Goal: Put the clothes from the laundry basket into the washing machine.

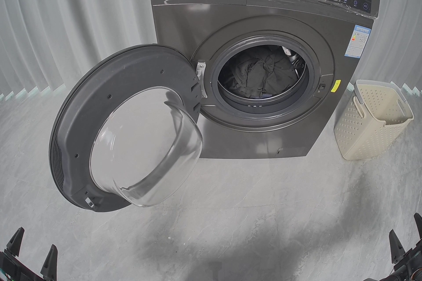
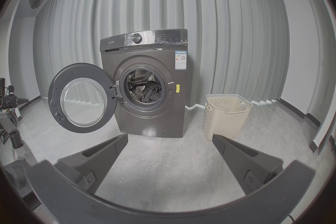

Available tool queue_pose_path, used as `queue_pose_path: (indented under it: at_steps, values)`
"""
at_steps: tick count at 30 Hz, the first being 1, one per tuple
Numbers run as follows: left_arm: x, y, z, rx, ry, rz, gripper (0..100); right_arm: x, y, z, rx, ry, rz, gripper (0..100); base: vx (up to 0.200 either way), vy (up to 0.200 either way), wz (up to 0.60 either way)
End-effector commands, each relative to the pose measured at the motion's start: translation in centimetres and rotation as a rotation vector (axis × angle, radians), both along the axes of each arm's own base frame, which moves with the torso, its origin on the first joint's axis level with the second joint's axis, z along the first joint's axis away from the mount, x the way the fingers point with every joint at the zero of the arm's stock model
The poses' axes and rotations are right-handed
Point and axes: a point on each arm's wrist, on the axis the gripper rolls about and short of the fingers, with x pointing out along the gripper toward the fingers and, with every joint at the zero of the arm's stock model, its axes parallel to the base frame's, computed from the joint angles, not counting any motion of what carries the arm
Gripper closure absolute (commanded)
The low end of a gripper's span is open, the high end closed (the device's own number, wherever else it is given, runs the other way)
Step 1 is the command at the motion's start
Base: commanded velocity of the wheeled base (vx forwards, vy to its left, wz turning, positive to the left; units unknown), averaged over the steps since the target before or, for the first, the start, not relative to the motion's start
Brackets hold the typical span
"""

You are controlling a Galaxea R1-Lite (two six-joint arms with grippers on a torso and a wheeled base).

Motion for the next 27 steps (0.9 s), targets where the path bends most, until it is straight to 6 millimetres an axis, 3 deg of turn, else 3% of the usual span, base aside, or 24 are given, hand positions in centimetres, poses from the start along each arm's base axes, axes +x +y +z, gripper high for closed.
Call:
queue_pose_path:
  at_steps: [1, 5, 23, 27]
  values:
    - [-0.01, 0.0, -0.44, 0.001, -0.001, -0.001, 0, -0.01, 0.0, -0.44, -0.001, -0.001, -0.003, 0, 0.0, 0.0, 0.0]
    - [-0.01, 0.0, -0.44, 0.001, -0.001, -0.001, 0, -0.01, 0.0, -0.44, -0.001, -0.001, -0.002, 0, 0.0, 0.0, 0.45]
    - [0.0, -0.01, -0.48, 0.003, 0.0, -0.006, 0, -0.02, 0.0, -0.4, -0.001, -0.002, -0.005, 0, 0.0, 0.0, 0.0]
    - [-0.01, -0.02, -0.44, 0.001, -0.001, -0.007, 0, -0.01, 0.0, -0.44, -0.001, -0.001, -0.002, 0, 0.0, 0.0, 0.6]
